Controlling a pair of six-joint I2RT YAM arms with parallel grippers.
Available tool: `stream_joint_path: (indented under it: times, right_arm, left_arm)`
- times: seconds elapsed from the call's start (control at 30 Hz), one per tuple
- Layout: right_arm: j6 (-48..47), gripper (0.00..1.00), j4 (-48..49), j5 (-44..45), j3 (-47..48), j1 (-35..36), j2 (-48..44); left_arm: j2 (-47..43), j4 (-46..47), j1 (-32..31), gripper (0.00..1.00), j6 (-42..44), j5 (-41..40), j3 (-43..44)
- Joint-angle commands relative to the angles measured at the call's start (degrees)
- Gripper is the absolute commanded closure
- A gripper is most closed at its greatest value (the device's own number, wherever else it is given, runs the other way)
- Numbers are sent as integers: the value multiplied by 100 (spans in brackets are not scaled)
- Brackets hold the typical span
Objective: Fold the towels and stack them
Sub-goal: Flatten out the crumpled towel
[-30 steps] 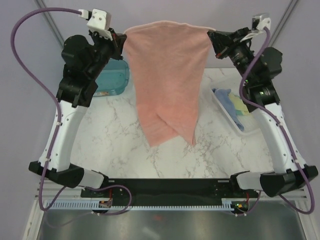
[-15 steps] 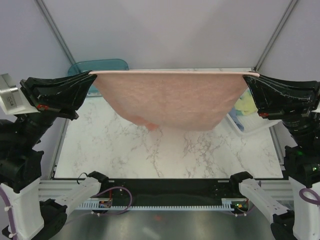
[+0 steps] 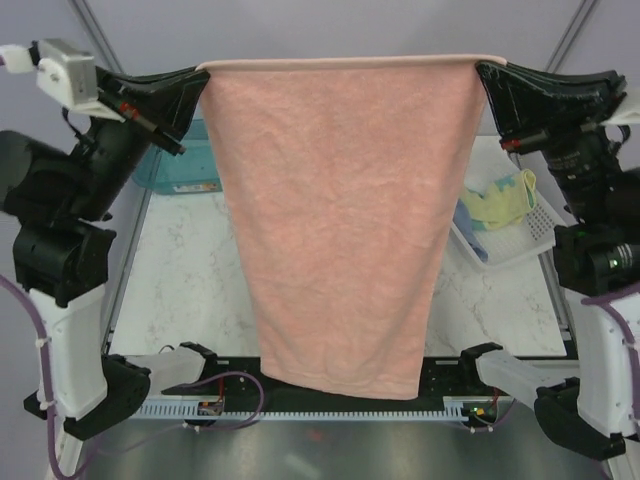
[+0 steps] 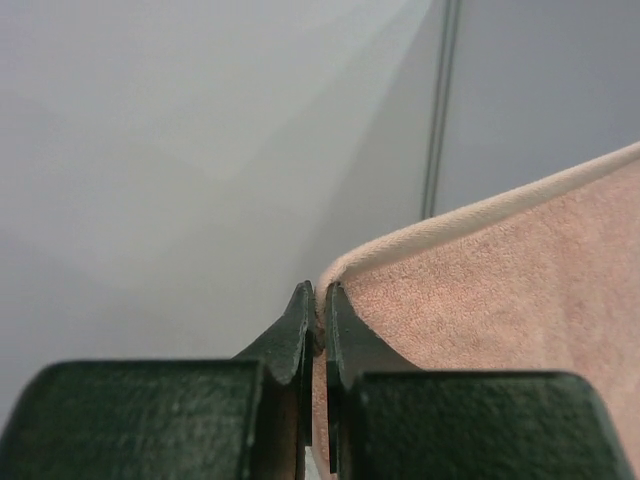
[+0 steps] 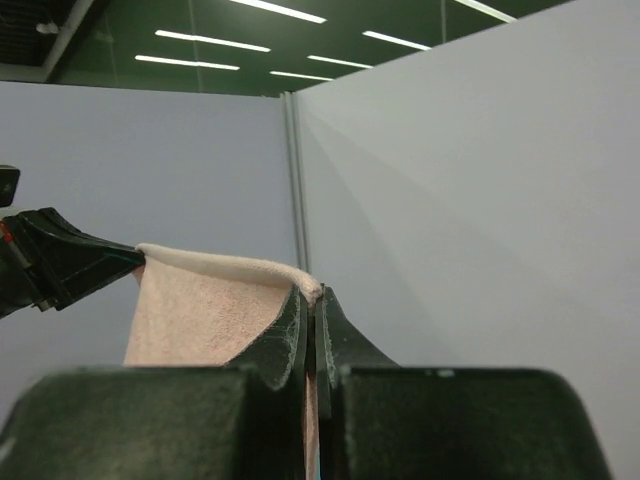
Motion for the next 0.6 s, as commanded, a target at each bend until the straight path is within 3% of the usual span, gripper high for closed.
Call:
stream_joint_path:
  times: [0.0, 0.27, 0.43, 0.57]
  right_arm:
    - [-476, 100, 163, 692, 134, -66, 666]
    - [-1022, 100, 1013, 728, -173, -83, 2308]
    - [-952, 100, 1620, 561, 98, -294, 3538]
    - [-1004, 100, 1622, 307, 853, -487, 4531]
  left_arm:
    - [667, 124, 101, 98, 679, -1121, 17]
    - [2040, 1458, 206, 98, 1330, -1956, -228]
    - [3074, 2162, 531, 98, 1270, -1791, -204]
    - [3779, 2715, 751, 98, 1068, -1563, 70]
